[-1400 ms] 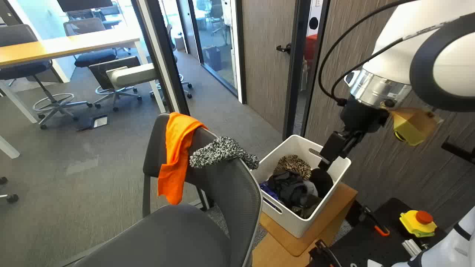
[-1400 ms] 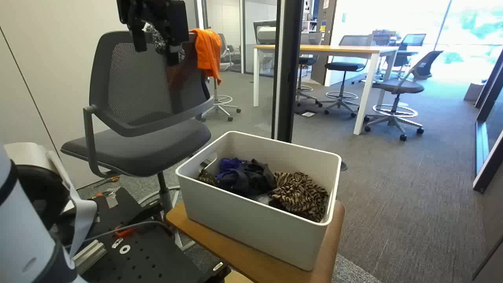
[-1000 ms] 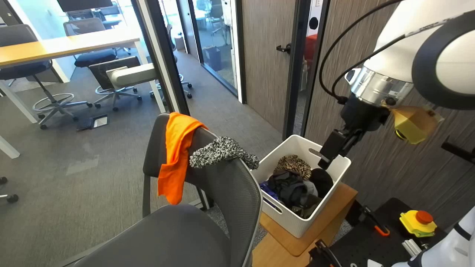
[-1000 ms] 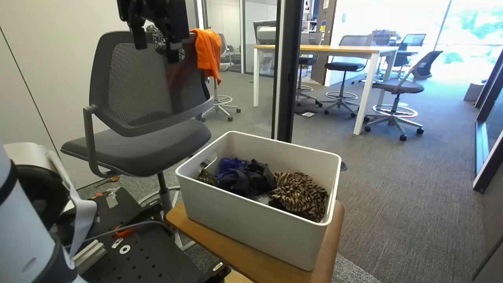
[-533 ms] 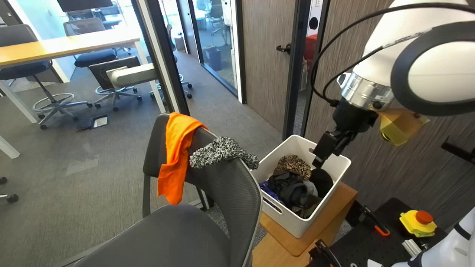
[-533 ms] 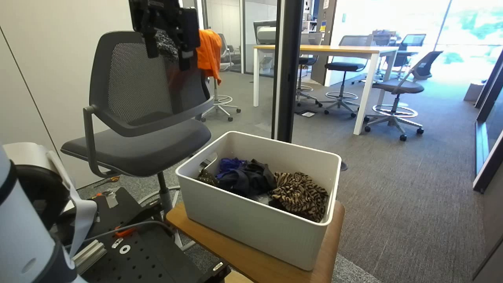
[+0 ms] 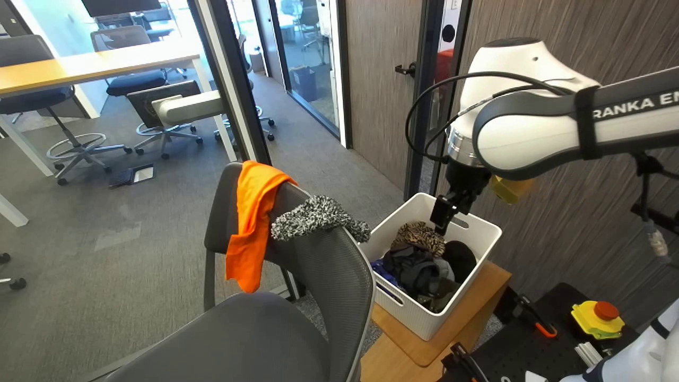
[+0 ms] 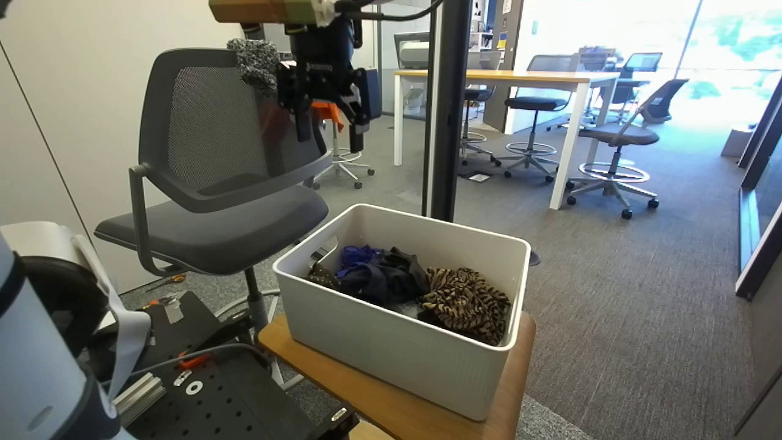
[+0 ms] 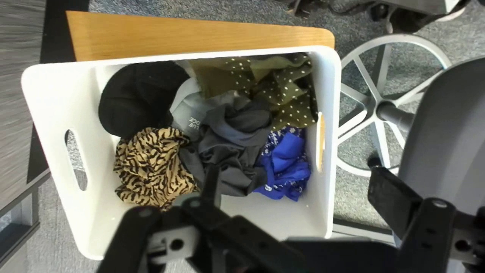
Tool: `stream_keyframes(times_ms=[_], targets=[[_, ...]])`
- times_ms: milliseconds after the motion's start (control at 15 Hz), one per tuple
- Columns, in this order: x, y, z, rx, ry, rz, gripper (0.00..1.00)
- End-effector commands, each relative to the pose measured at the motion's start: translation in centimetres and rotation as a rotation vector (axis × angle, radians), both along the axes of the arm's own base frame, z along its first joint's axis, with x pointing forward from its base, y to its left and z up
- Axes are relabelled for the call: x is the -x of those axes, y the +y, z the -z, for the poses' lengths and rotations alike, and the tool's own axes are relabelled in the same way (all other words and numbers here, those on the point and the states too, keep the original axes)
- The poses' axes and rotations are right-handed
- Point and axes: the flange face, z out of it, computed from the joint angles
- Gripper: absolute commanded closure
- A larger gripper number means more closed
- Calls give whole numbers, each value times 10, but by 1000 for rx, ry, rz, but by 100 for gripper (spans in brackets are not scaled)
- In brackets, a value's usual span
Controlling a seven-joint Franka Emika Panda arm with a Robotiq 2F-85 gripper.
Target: Place the animal print clothing from the white box on the backrest of the chair
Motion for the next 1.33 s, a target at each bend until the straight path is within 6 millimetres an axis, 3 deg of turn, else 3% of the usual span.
stream_keyframes(times_ms=[0, 400, 1000, 1267], targets=[[-26, -11, 24, 102, 54, -68, 0], [-50, -41, 92, 200, 93, -160, 0], [-82, -97, 196, 106, 115, -221, 0], [-92, -105, 232, 82, 110, -255, 0]])
